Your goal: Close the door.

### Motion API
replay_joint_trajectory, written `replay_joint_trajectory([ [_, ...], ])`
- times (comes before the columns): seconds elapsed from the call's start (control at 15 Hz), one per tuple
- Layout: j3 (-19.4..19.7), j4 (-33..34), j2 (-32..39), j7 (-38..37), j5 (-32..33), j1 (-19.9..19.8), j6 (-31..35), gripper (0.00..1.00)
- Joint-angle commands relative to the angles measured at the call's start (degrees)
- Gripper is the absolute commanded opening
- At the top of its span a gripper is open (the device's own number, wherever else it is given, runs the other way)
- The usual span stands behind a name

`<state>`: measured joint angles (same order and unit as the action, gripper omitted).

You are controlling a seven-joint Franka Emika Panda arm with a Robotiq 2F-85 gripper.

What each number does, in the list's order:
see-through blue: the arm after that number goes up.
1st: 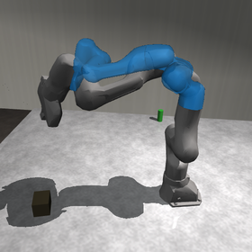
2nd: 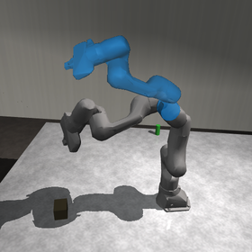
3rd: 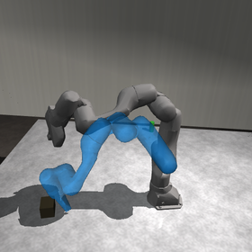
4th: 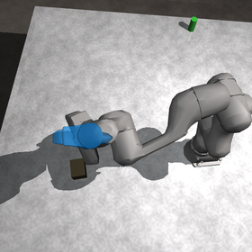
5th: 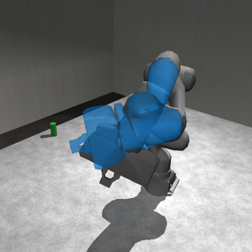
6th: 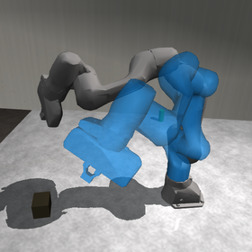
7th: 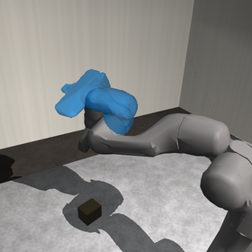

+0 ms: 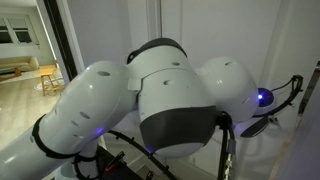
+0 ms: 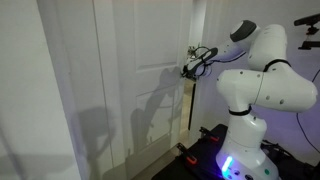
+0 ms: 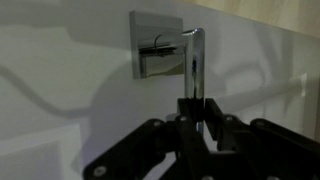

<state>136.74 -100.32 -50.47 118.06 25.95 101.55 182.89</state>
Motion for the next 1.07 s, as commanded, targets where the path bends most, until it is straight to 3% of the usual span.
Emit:
replay_joint_trajectory([
  [0.0,-7.63,-8.67,8.44,-4.42,-0.54,-11.27,-5.04,0.06],
  [0.4,-23.09,-14.27,11.95,-9.42,-1.95,-28.38,-17.72,0.06],
  [0.6,-28.91,-14.91,11.65,-10.91,-2.53,-34.01,-23.95,0.06],
  [0.67,-30.69,-14.44,11.29,-11.25,-3.06,-35.36,-26.70,0.12],
  [0.73,-32.22,-13.91,10.86,-11.44,-3.54,-36.37,-28.97,0.47],
  [0.87,-34.63,-11.58,10.15,-11.74,-4.83,-37.33,-34.38,0.44],
  [1.0,-36.04,-8.59,8.89,-11.36,-5.53,-37.08,-38.17,0.57],
])
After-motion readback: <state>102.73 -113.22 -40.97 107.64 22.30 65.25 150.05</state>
